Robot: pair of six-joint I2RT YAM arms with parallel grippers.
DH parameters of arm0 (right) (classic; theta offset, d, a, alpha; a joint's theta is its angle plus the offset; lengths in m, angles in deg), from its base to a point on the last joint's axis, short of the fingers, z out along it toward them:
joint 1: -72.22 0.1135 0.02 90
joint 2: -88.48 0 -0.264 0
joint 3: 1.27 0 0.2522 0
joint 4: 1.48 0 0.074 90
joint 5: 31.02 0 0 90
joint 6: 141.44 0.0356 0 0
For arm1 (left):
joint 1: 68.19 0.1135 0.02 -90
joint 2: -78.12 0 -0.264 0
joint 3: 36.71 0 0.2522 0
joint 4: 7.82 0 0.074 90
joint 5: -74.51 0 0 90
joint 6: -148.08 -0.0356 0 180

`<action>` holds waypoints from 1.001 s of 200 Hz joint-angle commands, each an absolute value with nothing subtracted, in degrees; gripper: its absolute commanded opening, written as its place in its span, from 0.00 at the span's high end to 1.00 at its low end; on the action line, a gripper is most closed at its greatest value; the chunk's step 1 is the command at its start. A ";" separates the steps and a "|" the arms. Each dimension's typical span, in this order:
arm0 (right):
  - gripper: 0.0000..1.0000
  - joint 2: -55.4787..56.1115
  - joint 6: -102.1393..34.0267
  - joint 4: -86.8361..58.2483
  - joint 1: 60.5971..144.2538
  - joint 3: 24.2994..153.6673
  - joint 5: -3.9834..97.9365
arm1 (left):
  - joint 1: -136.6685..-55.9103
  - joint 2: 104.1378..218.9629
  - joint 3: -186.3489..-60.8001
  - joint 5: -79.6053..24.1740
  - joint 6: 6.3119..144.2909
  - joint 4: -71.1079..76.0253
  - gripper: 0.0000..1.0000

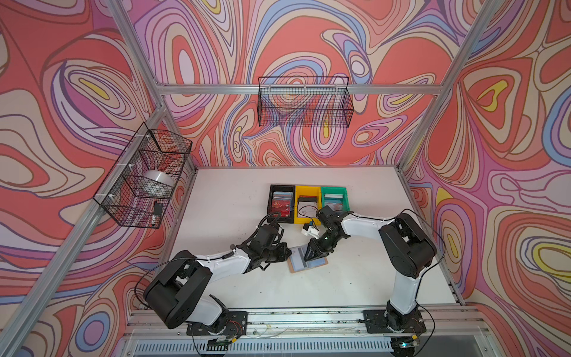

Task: Take the credit cards out of the card holder
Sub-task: Rotate the card holder at the center of the table.

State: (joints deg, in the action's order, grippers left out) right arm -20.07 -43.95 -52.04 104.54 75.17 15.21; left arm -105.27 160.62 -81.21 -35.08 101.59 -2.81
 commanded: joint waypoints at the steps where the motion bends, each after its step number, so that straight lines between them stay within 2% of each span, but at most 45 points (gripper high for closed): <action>1: 0.68 -20.84 -44.84 -51.98 104.46 75.35 14.94 | -105.00 161.44 -80.54 -34.09 101.62 -2.42 0.87; 41: 0.68 -20.68 -44.85 -52.24 104.39 75.20 15.01 | -105.02 165.13 -80.79 -35.24 102.96 -6.59 0.81; 200: 0.68 -20.91 -44.85 -52.22 104.39 74.81 14.92 | -105.02 169.82 -84.79 -38.11 103.24 -9.83 0.82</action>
